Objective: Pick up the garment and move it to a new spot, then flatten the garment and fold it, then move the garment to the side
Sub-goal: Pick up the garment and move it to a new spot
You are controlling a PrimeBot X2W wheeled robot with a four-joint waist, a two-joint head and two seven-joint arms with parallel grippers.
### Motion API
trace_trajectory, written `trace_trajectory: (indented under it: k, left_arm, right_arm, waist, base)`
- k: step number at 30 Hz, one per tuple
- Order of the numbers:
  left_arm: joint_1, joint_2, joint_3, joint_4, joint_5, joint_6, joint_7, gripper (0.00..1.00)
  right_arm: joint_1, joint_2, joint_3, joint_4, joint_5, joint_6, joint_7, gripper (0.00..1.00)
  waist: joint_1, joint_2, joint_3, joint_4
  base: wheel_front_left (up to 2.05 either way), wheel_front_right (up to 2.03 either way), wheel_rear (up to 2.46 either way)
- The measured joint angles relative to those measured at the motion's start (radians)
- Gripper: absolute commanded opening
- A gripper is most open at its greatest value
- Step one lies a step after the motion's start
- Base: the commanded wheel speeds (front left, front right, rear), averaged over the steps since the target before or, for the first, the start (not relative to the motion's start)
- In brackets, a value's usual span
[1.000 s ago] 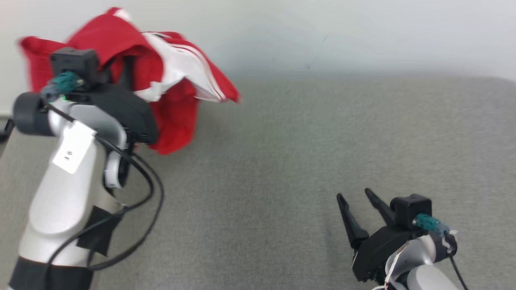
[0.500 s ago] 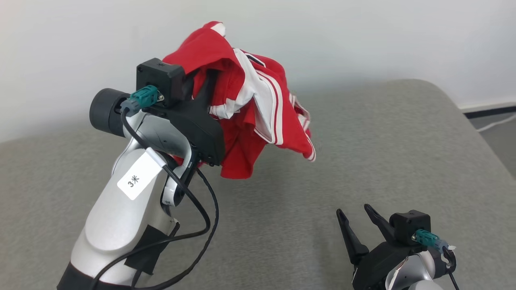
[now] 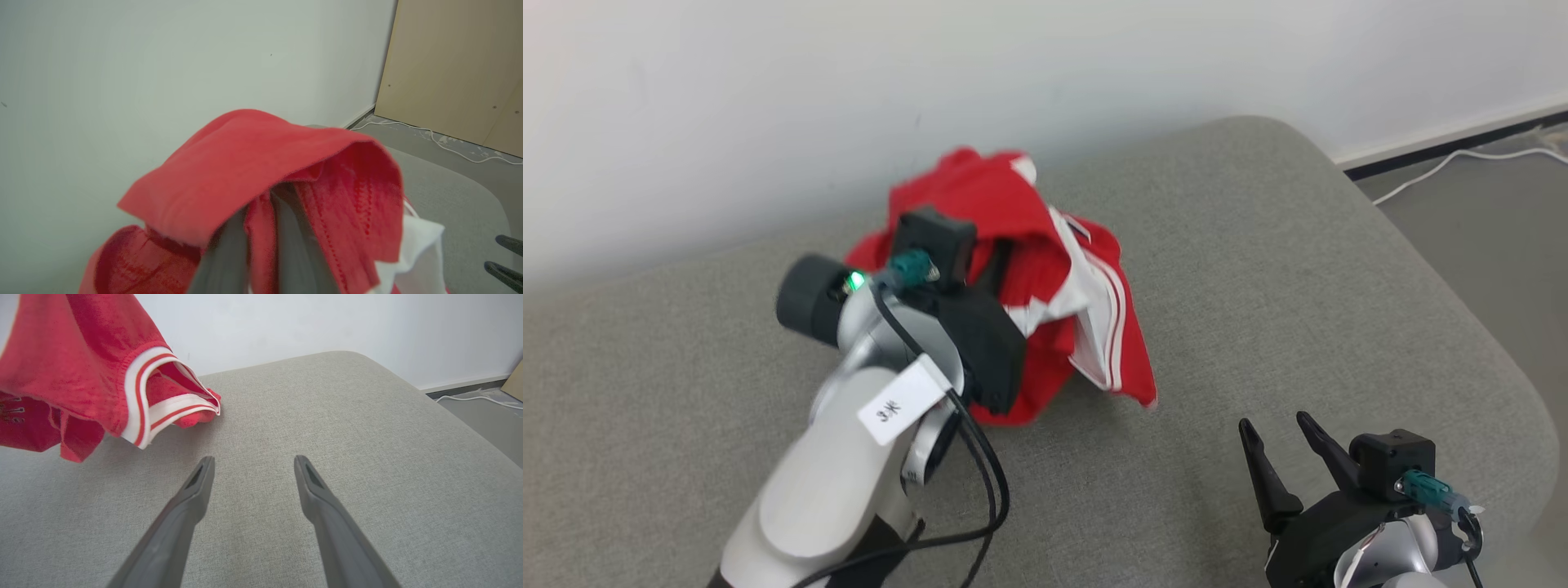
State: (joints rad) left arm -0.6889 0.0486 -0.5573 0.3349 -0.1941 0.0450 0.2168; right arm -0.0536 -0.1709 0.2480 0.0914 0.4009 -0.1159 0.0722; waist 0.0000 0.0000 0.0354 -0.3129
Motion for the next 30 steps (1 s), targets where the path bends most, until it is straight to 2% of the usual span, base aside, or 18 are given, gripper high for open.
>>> trace_trajectory:
  k: [8,9,10,11,18,23,30]
  left_arm:
    - [0.067,-0.005,-0.070,0.111,-0.012,-0.009,0.017,0.00]
    - [0.073,-0.005,-0.074,0.124,-0.017,-0.012,0.020,0.34]
    - [0.079,-0.005,-0.079,0.137,-0.022,-0.017,0.020,0.55]
    - [0.086,-0.004,-0.085,0.147,-0.023,-0.020,0.020,1.00]
    - [0.134,-0.005,-0.111,0.193,-0.061,-0.053,0.031,1.00]
    - [0.135,0.000,-0.093,0.209,-0.064,-0.054,0.030,1.00]
    - [0.159,0.064,-0.064,0.206,-0.075,-0.054,0.035,1.00]
  right_arm:
    - [-0.008,0.018,0.004,0.000,0.003,0.000,-0.003,1.00]
    - [-0.014,0.019,0.005,0.001,0.003,0.000,-0.003,1.00]
    - [-0.021,0.021,0.005,0.002,0.003,0.000,-0.004,1.00]
    - [-0.026,0.021,0.005,0.003,0.003,0.000,-0.005,1.00]
    - [-0.027,0.022,0.000,0.020,0.003,-0.003,-0.012,1.00]
    - [-0.024,0.021,-0.007,0.036,0.003,-0.003,-0.015,1.00]
    - [-0.010,0.020,-0.010,0.044,0.003,-0.003,-0.020,1.00]
  waist:
    - [0.0000,0.0000,0.042,0.021]
    - [0.0000,0.0000,0.045,0.026]
    - [0.0000,0.0000,0.047,0.031]
    - [0.0001,0.0000,0.048,0.036]
    - [0.0000,0.0001,0.046,0.066]
    - [0.0000,0.0001,0.031,0.086]
    - [0.0000,0.0000,-0.003,0.118]
  base:
    - [0.00,0.00,0.00]
    - [0.00,0.00,0.00]
    - [0.00,0.00,0.00]
    - [0.00,0.00,0.00]
    - [0.00,0.00,0.00]
    - [0.00,0.00,0.00]
    - [0.00,0.00,0.00]
